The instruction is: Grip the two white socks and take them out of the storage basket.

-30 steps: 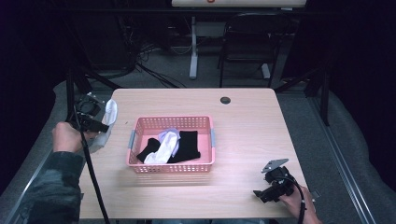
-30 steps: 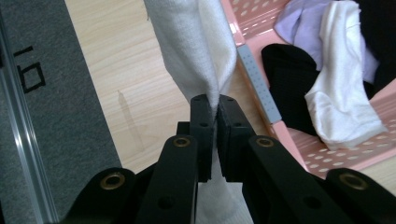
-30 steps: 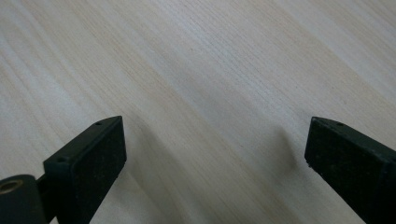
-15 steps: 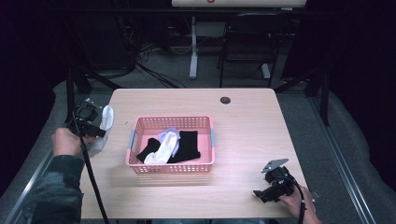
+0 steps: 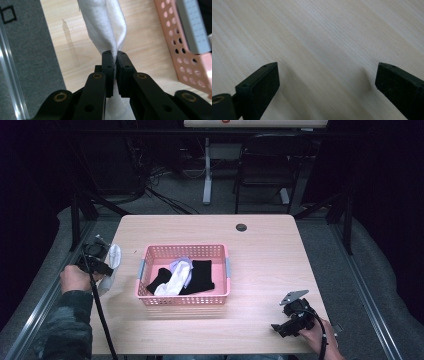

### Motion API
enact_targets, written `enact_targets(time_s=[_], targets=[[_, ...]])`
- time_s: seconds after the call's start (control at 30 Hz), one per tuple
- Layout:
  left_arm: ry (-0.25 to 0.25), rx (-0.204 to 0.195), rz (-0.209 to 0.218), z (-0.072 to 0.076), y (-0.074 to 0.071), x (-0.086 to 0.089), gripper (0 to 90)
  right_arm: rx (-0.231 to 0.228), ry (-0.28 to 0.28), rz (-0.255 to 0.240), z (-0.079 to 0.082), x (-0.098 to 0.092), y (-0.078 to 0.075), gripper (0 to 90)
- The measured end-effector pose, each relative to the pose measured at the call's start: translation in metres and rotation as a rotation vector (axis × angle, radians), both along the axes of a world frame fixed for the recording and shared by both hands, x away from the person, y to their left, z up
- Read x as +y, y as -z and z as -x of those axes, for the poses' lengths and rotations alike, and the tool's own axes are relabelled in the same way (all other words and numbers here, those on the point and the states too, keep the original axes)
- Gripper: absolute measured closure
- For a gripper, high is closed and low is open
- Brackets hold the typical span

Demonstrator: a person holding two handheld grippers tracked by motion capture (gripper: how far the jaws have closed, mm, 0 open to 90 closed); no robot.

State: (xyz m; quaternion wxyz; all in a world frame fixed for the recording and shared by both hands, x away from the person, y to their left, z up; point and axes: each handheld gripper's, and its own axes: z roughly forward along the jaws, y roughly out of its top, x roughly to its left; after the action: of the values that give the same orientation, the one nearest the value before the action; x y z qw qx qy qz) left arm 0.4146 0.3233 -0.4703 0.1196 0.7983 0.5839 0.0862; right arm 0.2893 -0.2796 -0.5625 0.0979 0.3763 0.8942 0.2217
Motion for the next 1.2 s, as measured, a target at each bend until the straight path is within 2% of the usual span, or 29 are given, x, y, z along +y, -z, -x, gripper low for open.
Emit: enact_targets(time_s=[0.03,0.07,0.27,0.5,0.73,0.83,0.9,0.93,0.97,1.0,1.03,1.07,1.13,1.2], targets=[[-0.005,0.016,-0.006,-0.001,0.008,0.001,86.0,-0.001,-0.002,0.005,0.000,0.000,0.000,4.7],[-0.005,0.016,-0.006,-0.001,0.008,0.001,86.0,-0.001,-0.002,0.005,0.000,0.000,0.000,4.7],[-0.038,0.048,-0.004,-0.003,0.029,0.008,85.8,0.003,-0.004,0.008,0.000,0.000,0.000,4.6],[-0.079,0.055,0.011,-0.004,0.040,0.015,83.3,0.002,-0.002,0.005,0.000,0.000,0.000,4.6],[-0.099,0.063,0.053,-0.002,0.048,0.022,79.2,0.002,0.000,0.006,0.000,0.000,0.000,4.6],[-0.115,0.064,0.071,0.000,0.047,0.023,68.0,0.005,-0.004,0.007,0.000,0.000,0.000,4.6],[-0.126,0.057,0.082,0.002,0.044,0.025,55.2,0.005,-0.003,0.003,0.000,0.000,0.000,4.5],[-0.139,0.052,0.103,0.004,0.040,0.027,50.4,0.004,-0.004,0.004,0.000,0.000,0.000,4.5],[-0.144,0.040,0.110,0.006,0.037,0.028,41.7,0.005,-0.004,0.002,0.000,0.000,0.000,4.5],[-0.150,0.032,0.111,0.009,0.031,0.029,27.9,0.006,-0.005,0.005,0.000,0.000,0.000,4.5],[-0.145,0.024,0.110,0.011,0.027,0.030,23.6,0.005,-0.003,0.005,0.000,0.000,0.000,4.5],[-0.138,0.001,0.106,0.014,0.021,0.029,23.6,0.005,-0.003,0.005,0.000,0.000,0.000,4.5],[-0.124,-0.042,0.108,0.022,0.004,0.027,14.7,0.003,0.000,0.000,0.000,0.000,0.000,4.5],[-0.115,-0.072,0.111,0.027,-0.006,0.025,11.1,0.005,-0.004,0.008,0.000,0.000,0.000,4.5]])
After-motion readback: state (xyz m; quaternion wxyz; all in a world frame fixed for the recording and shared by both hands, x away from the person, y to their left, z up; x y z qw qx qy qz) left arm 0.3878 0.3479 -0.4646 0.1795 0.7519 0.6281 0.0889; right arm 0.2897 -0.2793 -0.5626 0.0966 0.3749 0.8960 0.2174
